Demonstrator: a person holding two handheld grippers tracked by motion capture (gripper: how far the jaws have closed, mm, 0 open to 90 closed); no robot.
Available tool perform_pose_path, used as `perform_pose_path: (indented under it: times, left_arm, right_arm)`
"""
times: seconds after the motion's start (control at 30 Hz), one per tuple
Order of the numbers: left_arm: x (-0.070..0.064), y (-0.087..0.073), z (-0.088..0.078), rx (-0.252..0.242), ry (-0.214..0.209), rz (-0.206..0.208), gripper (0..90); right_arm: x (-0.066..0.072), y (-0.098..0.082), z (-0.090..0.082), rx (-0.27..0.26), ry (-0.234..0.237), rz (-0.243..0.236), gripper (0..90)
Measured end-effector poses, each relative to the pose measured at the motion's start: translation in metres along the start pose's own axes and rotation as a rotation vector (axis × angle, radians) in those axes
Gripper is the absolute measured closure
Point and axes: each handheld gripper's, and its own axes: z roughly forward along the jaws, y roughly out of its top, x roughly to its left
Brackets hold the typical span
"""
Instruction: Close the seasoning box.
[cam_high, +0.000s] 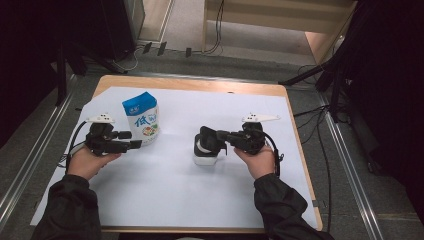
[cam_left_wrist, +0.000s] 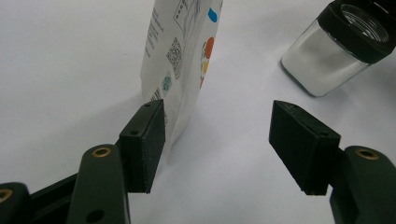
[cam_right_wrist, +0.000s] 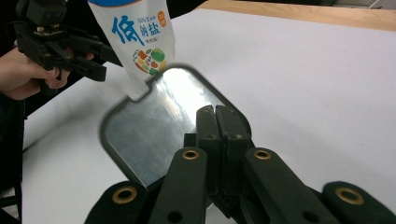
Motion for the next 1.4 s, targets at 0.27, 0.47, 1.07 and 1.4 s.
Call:
perform_pose_path:
  times: [0.27,0.47,1.07,1.4]
  left_arm:
    - [0.000,0.000,0.000,0.004,-0.003,0.001,37.2]
    - [0.000,-0.001,0.001,-0.003,-0.002,0.002,36.8]
    - [0.000,-0.001,0.001,0.000,0.006,0.002,35.7]
    - [0.002,-0.001,0.000,-0.006,0.005,-0.010,34.8]
  right_arm:
    - [-0.005,0.000,-0.005,-0.008,-0.020,-0.003,80.6]
    - [-0.010,0.000,-0.012,-0.022,-0.046,-0.009,72.3]
    - [-0.036,-0.010,-0.041,-0.078,-0.159,-0.056,53.0]
    - [-0.053,-0.021,-0.052,-0.083,-0.219,-0.034,50.1]
